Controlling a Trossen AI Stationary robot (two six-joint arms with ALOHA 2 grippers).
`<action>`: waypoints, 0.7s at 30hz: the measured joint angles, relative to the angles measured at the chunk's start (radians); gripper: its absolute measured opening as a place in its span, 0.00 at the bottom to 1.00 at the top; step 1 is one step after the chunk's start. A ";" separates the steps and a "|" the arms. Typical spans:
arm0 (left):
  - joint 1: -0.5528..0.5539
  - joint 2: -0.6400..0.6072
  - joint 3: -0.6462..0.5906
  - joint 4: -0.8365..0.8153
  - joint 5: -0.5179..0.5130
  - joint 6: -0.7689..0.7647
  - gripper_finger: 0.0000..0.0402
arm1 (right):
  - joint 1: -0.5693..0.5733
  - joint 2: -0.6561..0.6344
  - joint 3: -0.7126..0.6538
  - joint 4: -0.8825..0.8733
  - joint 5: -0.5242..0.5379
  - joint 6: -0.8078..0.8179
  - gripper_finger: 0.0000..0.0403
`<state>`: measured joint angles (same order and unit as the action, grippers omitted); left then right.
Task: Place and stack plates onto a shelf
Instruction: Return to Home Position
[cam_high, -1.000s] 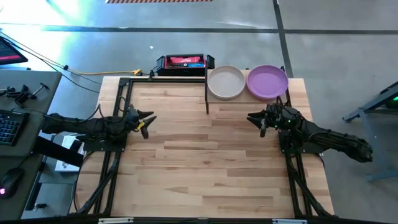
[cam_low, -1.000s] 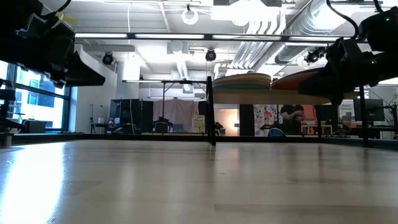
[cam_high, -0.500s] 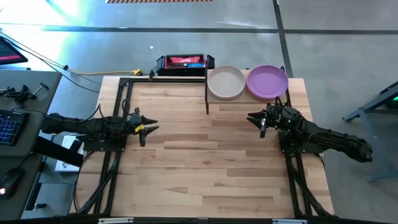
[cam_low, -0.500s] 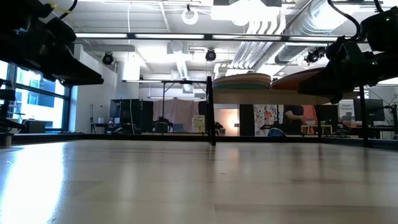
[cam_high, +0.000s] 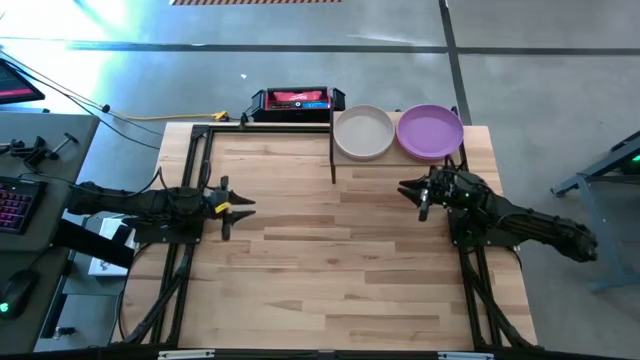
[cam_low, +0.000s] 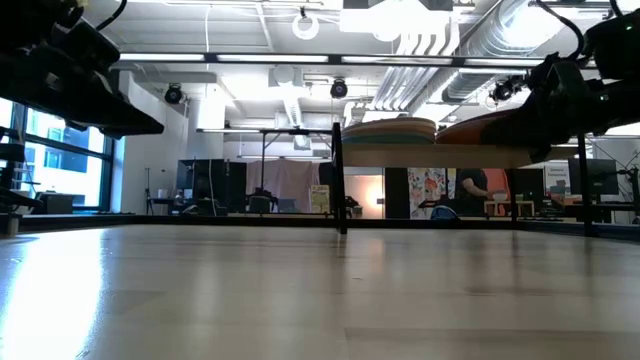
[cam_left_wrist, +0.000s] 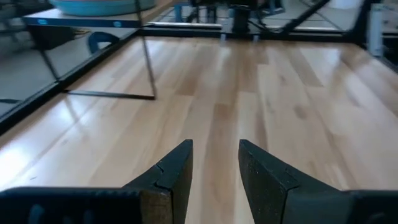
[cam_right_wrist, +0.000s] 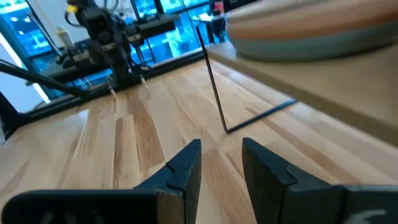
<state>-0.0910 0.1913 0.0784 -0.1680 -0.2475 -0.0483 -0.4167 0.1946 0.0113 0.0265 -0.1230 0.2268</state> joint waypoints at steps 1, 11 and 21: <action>0.000 0.000 0.000 0.000 -0.017 0.001 0.29 | 0.004 -0.014 0.000 0.000 0.000 0.000 0.24; 0.000 0.000 0.001 -0.001 -0.102 0.091 0.29 | 0.128 -0.181 0.000 0.000 0.001 0.000 0.24; 0.000 0.000 0.001 0.000 -0.103 0.104 0.29 | 0.198 -0.191 0.000 0.000 0.001 0.000 0.24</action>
<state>-0.0910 0.1913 0.0792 -0.1680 -0.3509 0.0559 -0.2192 0.0040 0.0113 0.0265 -0.1223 0.2268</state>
